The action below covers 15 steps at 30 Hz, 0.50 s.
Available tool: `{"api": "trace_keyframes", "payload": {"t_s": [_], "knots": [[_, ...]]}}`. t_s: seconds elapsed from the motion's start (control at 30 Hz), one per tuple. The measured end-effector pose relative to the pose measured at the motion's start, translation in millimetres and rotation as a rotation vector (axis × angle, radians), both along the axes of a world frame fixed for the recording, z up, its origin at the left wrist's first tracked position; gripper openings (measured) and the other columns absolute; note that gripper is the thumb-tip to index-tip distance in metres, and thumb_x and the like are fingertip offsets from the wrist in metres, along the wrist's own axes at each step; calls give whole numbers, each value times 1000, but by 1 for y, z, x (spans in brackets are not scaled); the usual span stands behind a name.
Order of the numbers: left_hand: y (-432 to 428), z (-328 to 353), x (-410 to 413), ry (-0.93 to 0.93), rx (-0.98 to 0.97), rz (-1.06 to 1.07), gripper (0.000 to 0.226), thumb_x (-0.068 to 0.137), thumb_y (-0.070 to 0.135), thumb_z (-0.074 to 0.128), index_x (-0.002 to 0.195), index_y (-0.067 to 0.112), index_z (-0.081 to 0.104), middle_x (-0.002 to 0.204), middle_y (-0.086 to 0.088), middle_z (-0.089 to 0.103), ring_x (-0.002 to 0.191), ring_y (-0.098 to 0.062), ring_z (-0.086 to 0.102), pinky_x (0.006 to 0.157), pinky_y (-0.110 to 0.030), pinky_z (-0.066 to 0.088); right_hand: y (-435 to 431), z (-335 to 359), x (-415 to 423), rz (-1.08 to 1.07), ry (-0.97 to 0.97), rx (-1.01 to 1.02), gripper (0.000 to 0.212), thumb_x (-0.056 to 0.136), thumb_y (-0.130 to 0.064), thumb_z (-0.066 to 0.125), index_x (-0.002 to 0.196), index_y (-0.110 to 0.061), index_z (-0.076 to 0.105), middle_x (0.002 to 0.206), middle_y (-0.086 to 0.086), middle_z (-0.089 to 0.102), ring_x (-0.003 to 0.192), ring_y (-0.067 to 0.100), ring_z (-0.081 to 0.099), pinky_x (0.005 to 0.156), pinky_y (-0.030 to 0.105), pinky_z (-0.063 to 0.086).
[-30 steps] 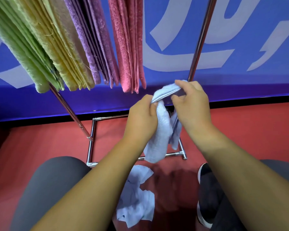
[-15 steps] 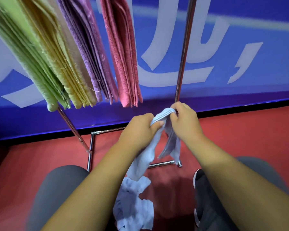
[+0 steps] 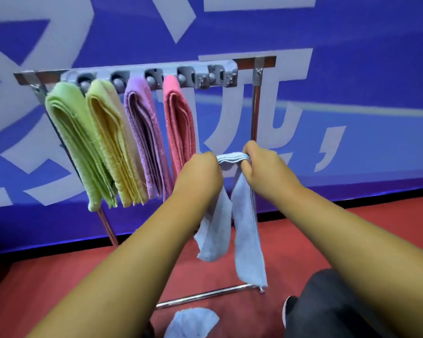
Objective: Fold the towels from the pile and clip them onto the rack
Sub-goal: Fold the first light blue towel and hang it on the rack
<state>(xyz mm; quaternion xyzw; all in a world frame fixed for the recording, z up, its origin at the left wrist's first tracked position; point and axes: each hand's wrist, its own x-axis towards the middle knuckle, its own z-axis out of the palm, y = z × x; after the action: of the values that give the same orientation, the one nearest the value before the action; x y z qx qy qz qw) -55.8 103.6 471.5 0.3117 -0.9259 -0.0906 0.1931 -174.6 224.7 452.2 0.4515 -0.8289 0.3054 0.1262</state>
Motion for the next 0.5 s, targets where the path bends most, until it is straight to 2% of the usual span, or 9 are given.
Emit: {"api": "trace_keyframes", "payload": {"t_s": [0.03, 0.1, 0.23, 0.27, 0.4, 0.5], "knots": [[-1, 11, -2, 40, -13, 12, 21, 105, 14, 48, 117, 4, 61, 104, -16, 62, 95, -42, 64, 70, -39, 40, -1, 14, 0, 2, 23, 1, 8, 105, -19, 50, 107, -11, 48, 86, 13, 62, 79, 41, 56, 63, 48, 47], [-3, 34, -8, 121, -37, 26, 18, 105, 14, 48, 117, 4, 59, 99, -14, 57, 89, -39, 60, 69, -39, 39, -4, 41, -2, 2, 81, 8, 10, 105, -18, 51, 106, -9, 48, 87, 15, 61, 77, 41, 54, 59, 45, 41], [-13, 79, -22, 229, -87, 16, 2, 104, 10, 48, 105, 12, 47, 89, -8, 50, 79, -34, 51, 66, -40, 37, -15, 93, -8, -20, 188, 20, 10, 102, -17, 54, 104, -12, 45, 89, 9, 58, 75, 37, 52, 50, 35, 27], [-16, 90, -25, 250, -103, 17, 6, 104, 10, 49, 104, 13, 44, 86, -7, 50, 79, -34, 51, 67, -40, 37, -18, 105, -10, -31, 208, 22, 11, 102, -17, 54, 104, -13, 44, 89, 8, 57, 75, 37, 52, 50, 34, 25], [-31, 127, -39, 282, -268, 52, 16, 99, 5, 49, 96, 17, 40, 66, 3, 37, 80, -30, 54, 81, -40, 41, -33, 147, -23, -76, 207, -26, 13, 99, -13, 54, 104, -13, 42, 89, 9, 54, 76, 36, 51, 52, 36, 27], [-39, 151, -45, 298, -226, 82, 18, 101, 6, 54, 98, 15, 38, 76, -1, 39, 80, -32, 47, 72, -40, 37, -45, 170, -30, -73, 198, -66, 14, 99, -13, 56, 109, -10, 47, 92, 12, 59, 80, 38, 55, 55, 37, 31]]}}
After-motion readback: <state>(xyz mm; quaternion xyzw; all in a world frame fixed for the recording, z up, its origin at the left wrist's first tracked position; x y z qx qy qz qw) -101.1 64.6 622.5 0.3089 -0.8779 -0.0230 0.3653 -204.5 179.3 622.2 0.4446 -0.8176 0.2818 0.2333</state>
